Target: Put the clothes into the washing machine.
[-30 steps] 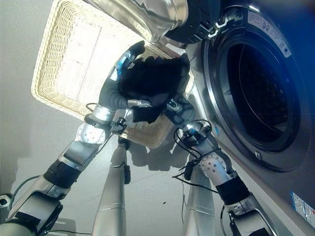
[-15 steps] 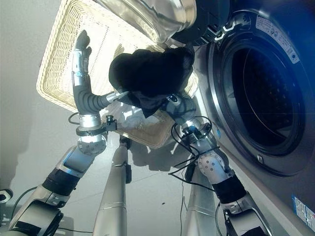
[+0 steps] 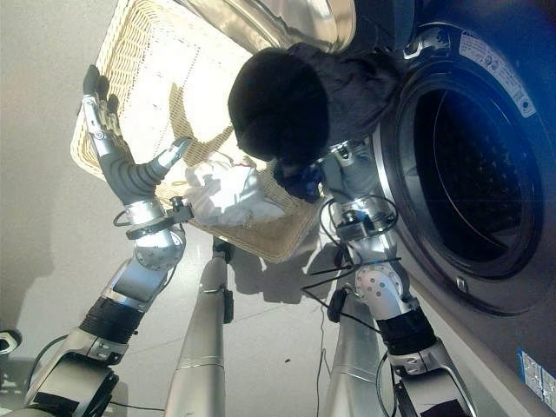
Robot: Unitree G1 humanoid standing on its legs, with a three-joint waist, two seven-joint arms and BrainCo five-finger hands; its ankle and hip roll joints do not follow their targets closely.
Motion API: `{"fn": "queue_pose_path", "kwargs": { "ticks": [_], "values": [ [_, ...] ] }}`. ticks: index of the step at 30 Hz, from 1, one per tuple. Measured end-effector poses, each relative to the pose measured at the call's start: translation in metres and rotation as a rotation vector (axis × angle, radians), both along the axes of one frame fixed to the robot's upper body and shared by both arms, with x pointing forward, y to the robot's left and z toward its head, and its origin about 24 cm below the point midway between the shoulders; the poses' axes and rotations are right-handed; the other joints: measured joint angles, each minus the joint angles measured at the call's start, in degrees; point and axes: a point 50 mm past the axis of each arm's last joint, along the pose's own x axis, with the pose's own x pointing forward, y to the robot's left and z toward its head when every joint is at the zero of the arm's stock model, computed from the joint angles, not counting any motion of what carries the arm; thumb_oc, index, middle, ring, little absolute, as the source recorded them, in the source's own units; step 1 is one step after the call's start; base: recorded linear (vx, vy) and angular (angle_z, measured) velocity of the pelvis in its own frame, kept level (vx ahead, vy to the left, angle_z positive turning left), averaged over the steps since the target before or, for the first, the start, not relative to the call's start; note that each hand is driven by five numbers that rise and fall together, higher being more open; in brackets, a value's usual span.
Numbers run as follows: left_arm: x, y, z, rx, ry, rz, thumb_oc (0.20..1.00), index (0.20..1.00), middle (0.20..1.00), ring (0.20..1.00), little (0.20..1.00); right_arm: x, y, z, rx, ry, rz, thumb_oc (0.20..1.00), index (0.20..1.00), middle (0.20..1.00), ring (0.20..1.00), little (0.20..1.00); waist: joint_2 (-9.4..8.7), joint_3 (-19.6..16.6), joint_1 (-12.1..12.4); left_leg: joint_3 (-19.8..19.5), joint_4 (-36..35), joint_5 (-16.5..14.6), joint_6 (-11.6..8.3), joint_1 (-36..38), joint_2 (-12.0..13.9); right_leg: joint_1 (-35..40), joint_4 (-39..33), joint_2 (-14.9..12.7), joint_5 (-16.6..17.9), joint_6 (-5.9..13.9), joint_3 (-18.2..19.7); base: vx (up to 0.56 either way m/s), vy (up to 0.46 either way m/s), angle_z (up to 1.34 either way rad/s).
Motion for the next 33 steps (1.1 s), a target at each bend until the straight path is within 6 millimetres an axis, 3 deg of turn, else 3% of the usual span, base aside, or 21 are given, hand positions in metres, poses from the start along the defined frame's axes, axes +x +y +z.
{"fn": "queue_pose_path", "kwargs": {
  "ticks": [5,10,20,26,30,31,33],
  "values": [
    [0.017,0.013,-0.013,-0.011,0.112,0.068,1.0,1.0,1.0,1.0,1.0,0.013,-0.02,-0.007,0.092,0.084,-0.085,0.2,0.2,0.2,0.2,0.2,0.0,0.0,-1.43,-0.06,0.13,0.0,0.01,0.03,-0.01,0.19,-0.07,-0.01,0.0,0.01,-0.08,0.01,0.05,0.0],
    [0.034,0.022,-0.024,0.014,0.214,0.139,1.0,1.0,1.0,1.0,1.0,0.037,-0.038,-0.027,0.167,0.235,-0.139,0.2,0.2,0.2,0.2,0.2,0.0,0.0,-2.35,0.2,0.14,-0.01,0.02,0.11,0.01,0.19,-0.42,0.01,0.31,-0.06,-0.02,0.0,0.042,-0.02],
    [0.059,0.042,-0.035,-0.008,0.387,0.239,1.0,1.0,1.0,1.0,1.0,0.077,-0.103,-0.069,0.286,0.559,-0.332,0.2,0.2,0.2,0.2,0.2,0.0,0.0,-2.44,1.6,-0.14,0.07,0.14,0.12,0.11,0.21,-2.82,0.3,1.89,0.21,0.94,0.0,0.028,-0.04],
    [0.064,0.05,-0.035,-0.025,0.428,0.255,1.0,1.0,1.0,1.0,1.0,0.085,-0.114,-0.082,0.329,0.679,-0.369,0.2,0.2,0.2,0.2,0.2,0.0,0.0,-2.51,1.7,-0.24,0.07,0.14,0.1,0.39,0.19,-3.15,0.59,2.1,0.04,0.98,0.0,0.002,-0.01],
    [0.067,0.05,-0.035,-0.005,0.447,0.256,1.0,1.0,1.0,1.0,1.0,0.091,-0.121,-0.087,0.364,0.751,-0.4,0.2,0.2,0.2,0.2,0.2,0.0,0.0,-2.36,1.75,-0.2,0.08,0.14,0.1,0.44,0.16,-3.16,0.63,2.15,-0.02,1.01,0.0,0.0,0.0],
    [0.067,0.051,-0.037,0.001,0.457,0.259,1.0,1.0,1.0,1.0,1.0,0.093,-0.124,-0.082,0.38,0.765,-0.416,0.2,0.2,0.2,0.2,0.2,0.0,0.0,-2.29,1.77,-0.18,0.07,0.14,0.1,0.43,0.16,-3.17,0.63,2.19,-0.03,1.05,0.0,0.0,0.0],
    [0.064,0.057,-0.042,0.001,0.46,0.259,1.0,1.0,1.0,1.0,1.0,0.089,-0.15,-0.06,0.427,0.77,-0.543,0.2,0.2,0.2,0.2,0.2,0.0,0.0,-2.18,1.84,-0.03,0.06,0.13,-0.11,0.5,0.09,-3.39,0.72,2.43,-0.05,1.11,0.0,0.0,0.0]
  ]
}}
